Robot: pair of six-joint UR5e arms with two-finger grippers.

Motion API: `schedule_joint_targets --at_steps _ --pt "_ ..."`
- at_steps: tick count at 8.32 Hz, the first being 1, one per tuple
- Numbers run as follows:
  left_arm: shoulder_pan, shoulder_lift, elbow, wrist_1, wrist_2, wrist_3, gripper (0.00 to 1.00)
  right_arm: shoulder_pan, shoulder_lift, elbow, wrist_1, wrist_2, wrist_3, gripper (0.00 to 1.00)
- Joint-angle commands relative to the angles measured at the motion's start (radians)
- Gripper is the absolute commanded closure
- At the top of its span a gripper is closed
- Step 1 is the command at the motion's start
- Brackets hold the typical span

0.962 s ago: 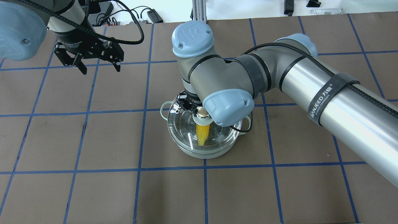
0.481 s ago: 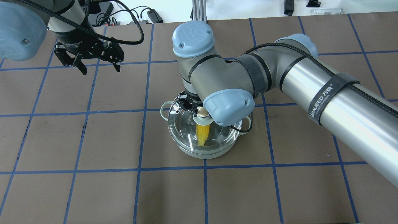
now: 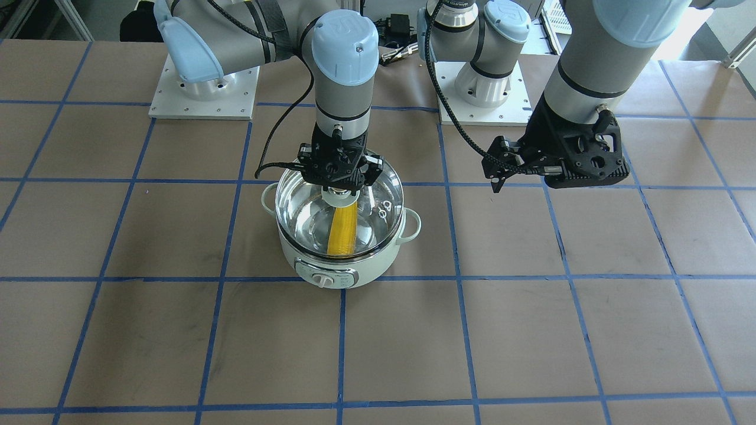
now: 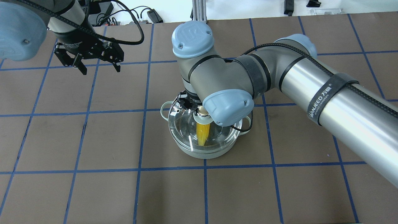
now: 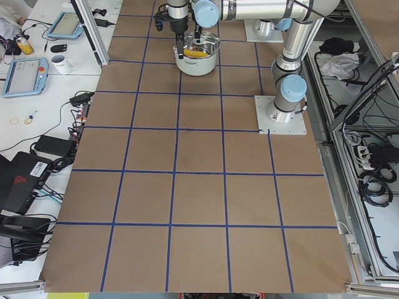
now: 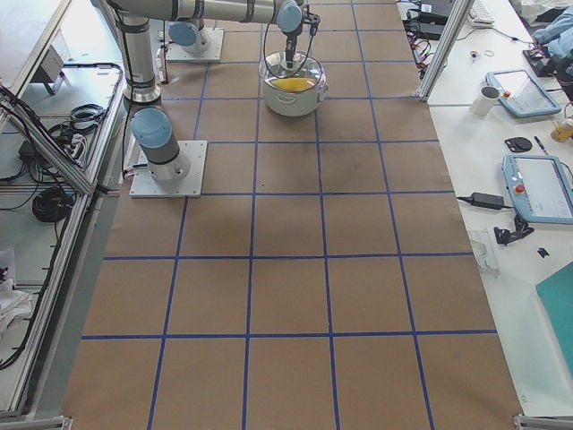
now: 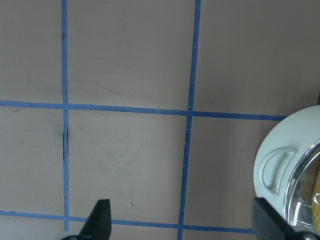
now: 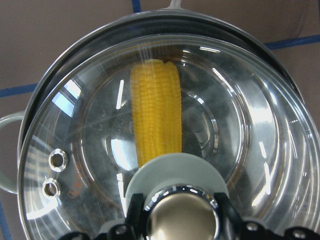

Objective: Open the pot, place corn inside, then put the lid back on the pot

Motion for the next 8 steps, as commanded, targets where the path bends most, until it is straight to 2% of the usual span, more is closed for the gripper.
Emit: schedule_joint_targets --at_steps 1,4,8 --pt "0.000 0.000 0.000 -0.003 0.001 0.001 0.00 -0.001 -0.009 -0.002 -0.012 -0.011 0.001 1.00" --pt "0.000 0.000 0.000 -0.001 -0.001 0.001 0.00 -0.001 -0.009 0.000 -0.061 -0.011 0.002 1.00" --pt "0.000 -0.002 0.000 -0.001 -0.001 0.001 0.00 0.001 -0.004 0.001 -0.059 -0.011 -0.020 1.00"
